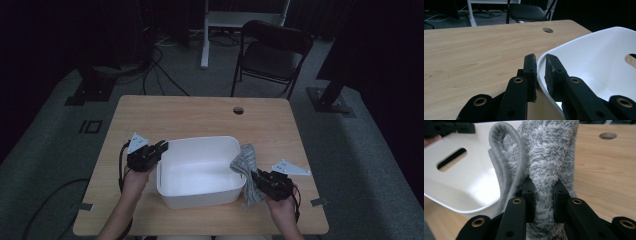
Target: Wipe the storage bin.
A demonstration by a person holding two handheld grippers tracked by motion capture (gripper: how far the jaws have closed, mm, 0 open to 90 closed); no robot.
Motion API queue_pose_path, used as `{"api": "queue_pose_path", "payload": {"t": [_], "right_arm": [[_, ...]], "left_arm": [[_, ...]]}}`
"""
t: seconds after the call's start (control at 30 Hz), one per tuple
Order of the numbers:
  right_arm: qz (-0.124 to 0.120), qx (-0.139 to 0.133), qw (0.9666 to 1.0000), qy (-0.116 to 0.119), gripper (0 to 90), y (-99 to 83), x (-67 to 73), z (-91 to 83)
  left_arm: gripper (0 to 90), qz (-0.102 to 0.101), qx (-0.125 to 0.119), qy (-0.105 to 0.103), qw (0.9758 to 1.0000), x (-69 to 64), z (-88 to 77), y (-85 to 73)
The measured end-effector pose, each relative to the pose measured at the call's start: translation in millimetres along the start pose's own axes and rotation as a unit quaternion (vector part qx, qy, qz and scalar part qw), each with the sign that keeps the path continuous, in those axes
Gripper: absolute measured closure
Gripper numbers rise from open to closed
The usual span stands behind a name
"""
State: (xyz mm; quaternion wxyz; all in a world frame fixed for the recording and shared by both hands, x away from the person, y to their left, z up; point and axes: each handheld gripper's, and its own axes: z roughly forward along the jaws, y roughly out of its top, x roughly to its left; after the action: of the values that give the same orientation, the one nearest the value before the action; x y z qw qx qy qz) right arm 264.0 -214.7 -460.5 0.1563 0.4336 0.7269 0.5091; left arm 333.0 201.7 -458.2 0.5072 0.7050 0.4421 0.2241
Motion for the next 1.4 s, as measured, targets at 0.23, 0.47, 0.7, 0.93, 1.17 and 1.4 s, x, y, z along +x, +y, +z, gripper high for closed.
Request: {"api": "queue_pose_path", "payload": {"t": [0.23, 0.47, 0.7, 0.93, 1.17, 1.4], "right_arm": [[0.013, 0.009, 0.9999, -0.001, 77.4, -2.2, -4.7, 7.6], [0.007, 0.013, 0.9999, -0.003, 77.5, -0.2, -4.6, 9.6], [0.015, 0.008, 0.9999, -0.001, 77.1, 16.4, -13.9, 4.8], [0.018, 0.021, 0.9996, 0.007, 77.4, 25.2, -20.7, 21.3], [0.032, 0.019, 0.9991, 0.021, 77.9, 17.6, -24.3, 29.3], [0.022, 0.028, 0.9993, 0.010, 78.1, 15.6, -24.5, 33.9]], "left_arm": [[79.4, -0.002, 0.000, -0.001, 1.0000, 0.6, 0.0, -0.2], [79.4, -0.001, 0.000, -0.002, 1.0000, 0.7, 0.0, -0.1], [79.4, 0.001, 0.000, -0.005, 1.0000, 0.8, 0.0, -0.1], [79.4, 0.002, 0.001, -0.003, 1.0000, -0.4, 1.2, 0.2], [79.4, 0.004, 0.003, 0.003, 1.0000, -2.2, 1.6, 0.8], [79.4, 0.004, 0.003, 0.003, 1.0000, -2.0, 1.6, 0.7]]}}
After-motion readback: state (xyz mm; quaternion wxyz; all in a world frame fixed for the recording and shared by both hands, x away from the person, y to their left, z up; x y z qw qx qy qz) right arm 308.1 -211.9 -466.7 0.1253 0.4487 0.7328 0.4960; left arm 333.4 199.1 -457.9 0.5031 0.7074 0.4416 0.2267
